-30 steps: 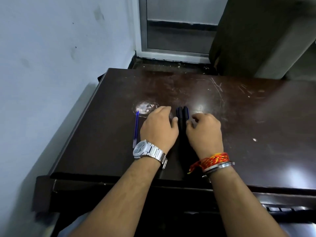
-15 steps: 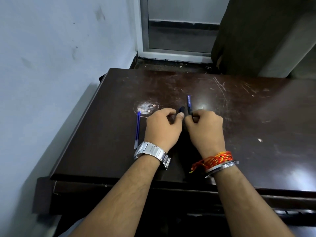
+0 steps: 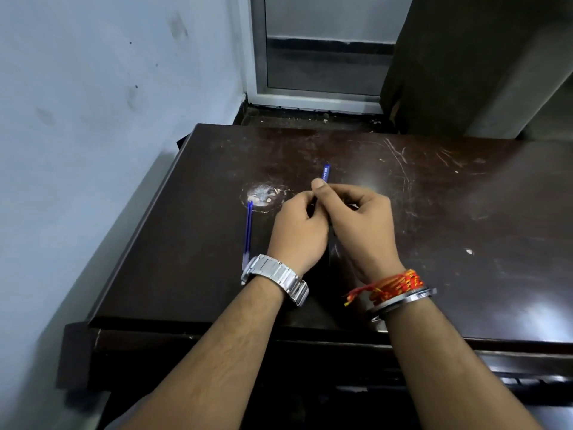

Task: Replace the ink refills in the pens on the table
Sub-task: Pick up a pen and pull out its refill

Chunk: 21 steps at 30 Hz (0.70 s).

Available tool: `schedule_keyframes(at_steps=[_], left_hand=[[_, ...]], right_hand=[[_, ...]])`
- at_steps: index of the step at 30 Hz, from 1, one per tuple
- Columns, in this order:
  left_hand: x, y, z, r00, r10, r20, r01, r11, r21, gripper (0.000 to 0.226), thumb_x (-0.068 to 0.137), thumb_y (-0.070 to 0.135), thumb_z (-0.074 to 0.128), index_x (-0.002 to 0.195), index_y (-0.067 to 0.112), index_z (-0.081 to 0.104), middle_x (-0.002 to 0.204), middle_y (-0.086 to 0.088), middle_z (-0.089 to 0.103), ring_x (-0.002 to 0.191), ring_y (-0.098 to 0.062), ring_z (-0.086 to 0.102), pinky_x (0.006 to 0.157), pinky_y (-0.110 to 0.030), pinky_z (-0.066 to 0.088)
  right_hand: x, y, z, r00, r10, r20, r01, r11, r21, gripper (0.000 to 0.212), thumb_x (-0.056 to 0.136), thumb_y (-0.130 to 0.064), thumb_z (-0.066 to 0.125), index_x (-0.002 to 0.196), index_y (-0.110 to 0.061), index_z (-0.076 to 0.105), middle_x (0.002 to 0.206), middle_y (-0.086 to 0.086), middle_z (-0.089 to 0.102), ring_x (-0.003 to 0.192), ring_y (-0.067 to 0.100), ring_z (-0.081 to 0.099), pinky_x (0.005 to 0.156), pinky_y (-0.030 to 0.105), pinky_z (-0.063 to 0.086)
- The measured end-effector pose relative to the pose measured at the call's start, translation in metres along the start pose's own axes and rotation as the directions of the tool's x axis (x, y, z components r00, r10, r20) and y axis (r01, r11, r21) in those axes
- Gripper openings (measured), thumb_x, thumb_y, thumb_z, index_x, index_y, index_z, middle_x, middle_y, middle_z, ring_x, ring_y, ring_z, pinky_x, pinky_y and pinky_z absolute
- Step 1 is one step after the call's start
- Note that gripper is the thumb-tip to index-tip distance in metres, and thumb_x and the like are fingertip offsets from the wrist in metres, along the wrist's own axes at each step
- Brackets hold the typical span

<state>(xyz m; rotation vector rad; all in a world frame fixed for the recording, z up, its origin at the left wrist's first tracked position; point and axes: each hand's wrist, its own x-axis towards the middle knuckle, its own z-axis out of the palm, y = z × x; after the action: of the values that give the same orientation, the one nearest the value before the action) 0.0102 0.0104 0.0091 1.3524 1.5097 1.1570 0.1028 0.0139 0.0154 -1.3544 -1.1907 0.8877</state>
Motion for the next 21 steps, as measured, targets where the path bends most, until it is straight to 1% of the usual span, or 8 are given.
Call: schedule_keyframes(at_steps=[4,7,10,15,17,18,19,21], left_hand=[[-0.0065,0.0047,0.0029,0.999,0.047,0.002,-0.047,0.996,0.078,0.027,0.097,0.029,0.047,0.094,0.013,0.070,0.086,-0.004,0.073,0.084,-0.023,0.068,0.067,-0.036,0.051],[-0.0090,0.0061,0.0046,0.996,0.082,-0.027,-0.077,0.987,0.142,0.026,0.099,0.026,0.043,0.099,0.013,0.066,0.091,-0.006,0.071,0.084,-0.024,0.064,0.058,-0.026,0.038],[-0.0103,0.0077,0.0074,0.993,0.103,-0.050,-0.095,0.984,0.151,0.023,0.099,0.026,0.043,0.103,0.019,0.064,0.093,-0.002,0.070,0.083,-0.020,0.062,0.051,-0.020,0.034],[-0.0069,0.0079,0.0065,0.994,0.099,-0.049,-0.090,0.983,0.157,0.022,0.099,0.026,0.043,0.099,0.023,0.065,0.074,0.013,0.059,0.068,-0.007,0.055,0.051,-0.008,0.038],[-0.0078,0.0070,0.0070,0.995,0.091,-0.043,-0.084,0.987,0.134,0.022,0.099,0.028,0.043,0.101,0.024,0.065,0.078,0.010,0.065,0.072,-0.009,0.060,0.057,-0.012,0.043],[-0.0084,0.0069,0.0077,0.996,0.083,-0.038,-0.079,0.991,0.112,0.024,0.099,0.029,0.043,0.104,0.025,0.066,0.084,0.008,0.069,0.078,-0.012,0.064,0.063,-0.021,0.048],[-0.0093,0.0070,0.0084,0.997,0.074,-0.034,-0.071,0.993,0.094,0.025,0.099,0.031,0.044,0.107,0.026,0.067,0.088,0.007,0.072,0.082,-0.013,0.066,0.069,-0.027,0.051],[-0.0102,0.0071,0.0082,0.998,0.063,-0.032,-0.060,0.995,0.078,0.025,0.099,0.033,0.045,0.109,0.029,0.067,0.092,0.008,0.074,0.086,-0.012,0.067,0.072,-0.029,0.052]], right_hand=[[0.0059,0.0043,-0.0001,1.000,-0.001,-0.006,0.001,0.998,0.064,0.022,0.086,-0.033,0.074,0.075,-0.014,0.078,0.069,0.002,0.075,0.064,0.007,0.065,0.061,0.027,0.054],[0.0057,0.0056,0.0009,1.000,-0.002,0.005,0.002,0.998,0.061,0.026,0.088,-0.034,0.072,0.073,-0.012,0.076,0.068,0.007,0.074,0.061,0.006,0.063,0.058,0.028,0.052],[0.0052,0.0043,0.0019,1.000,0.002,-0.012,-0.001,0.995,0.104,0.030,0.088,-0.033,0.072,0.071,-0.008,0.074,0.060,0.007,0.068,0.060,0.009,0.059,0.057,0.030,0.049],[0.0050,0.0056,0.0039,1.000,0.004,-0.018,-0.001,0.987,0.164,0.035,0.088,-0.030,0.072,0.071,0.000,0.071,0.065,0.023,0.065,0.060,0.017,0.054,0.057,0.035,0.046],[0.0054,0.0055,0.0046,0.999,0.003,-0.036,0.002,0.988,0.154,0.033,0.089,-0.030,0.072,0.071,-0.002,0.071,0.062,0.013,0.065,0.059,0.015,0.054,0.056,0.034,0.047],[0.0060,0.0053,0.0045,0.999,0.005,-0.047,0.002,0.990,0.139,0.031,0.089,-0.030,0.072,0.071,-0.004,0.072,0.061,0.008,0.066,0.059,0.013,0.055,0.056,0.034,0.048],[0.0065,0.0051,0.0041,0.998,0.006,-0.055,0.001,0.992,0.127,0.030,0.089,-0.031,0.072,0.071,-0.006,0.073,0.061,0.006,0.066,0.059,0.012,0.056,0.057,0.033,0.049],[0.0064,0.0052,0.0035,0.998,0.007,-0.056,0.001,0.992,0.128,0.030,0.088,-0.031,0.071,0.071,-0.007,0.074,0.062,0.007,0.068,0.060,0.013,0.058,0.059,0.035,0.051]])
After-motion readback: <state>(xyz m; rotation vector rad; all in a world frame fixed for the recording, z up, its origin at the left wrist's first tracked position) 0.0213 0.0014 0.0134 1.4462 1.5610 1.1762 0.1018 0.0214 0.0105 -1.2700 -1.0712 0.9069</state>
